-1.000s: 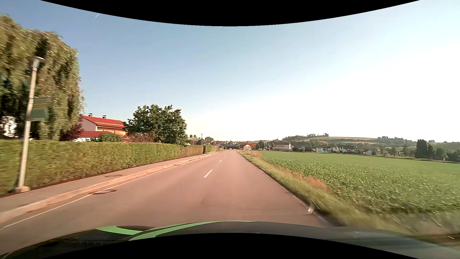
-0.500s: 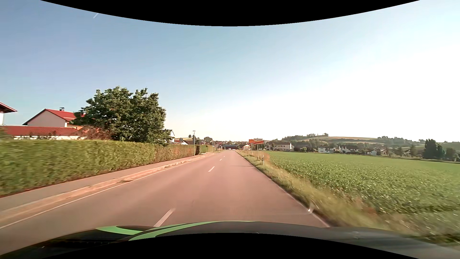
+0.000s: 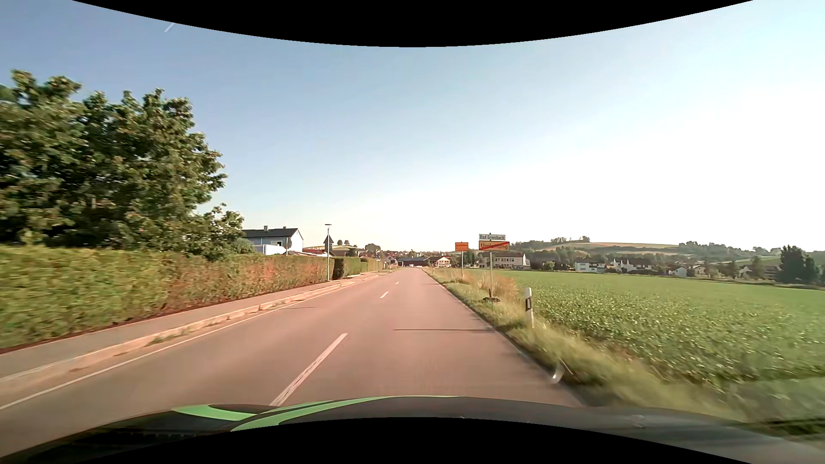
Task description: Follow the waypoints while adhering to traffic rules and regulations
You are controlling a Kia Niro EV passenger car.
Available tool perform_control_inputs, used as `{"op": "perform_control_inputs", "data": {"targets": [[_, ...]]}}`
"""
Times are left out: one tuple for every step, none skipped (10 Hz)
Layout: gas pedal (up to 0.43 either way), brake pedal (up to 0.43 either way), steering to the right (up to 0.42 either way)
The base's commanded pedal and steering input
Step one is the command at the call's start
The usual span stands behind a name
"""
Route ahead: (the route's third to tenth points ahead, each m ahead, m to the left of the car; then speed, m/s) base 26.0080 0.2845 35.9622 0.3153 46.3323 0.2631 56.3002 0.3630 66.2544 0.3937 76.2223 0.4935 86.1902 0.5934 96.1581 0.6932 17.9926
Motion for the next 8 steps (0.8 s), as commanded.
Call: {"op": "perform_control_inputs", "data": {"targets": [[0.000, 0.000, 0.000], [0.000, 0.000, 0.000], [0.000, 0.000, 0.000], [0.000, 0.000, 0.000], [0.000, 0.000, 0.000], [0.000, 0.000, 0.000], [0.000, 0.000, 0.000], [0.000, 0.000, 0.000]]}}
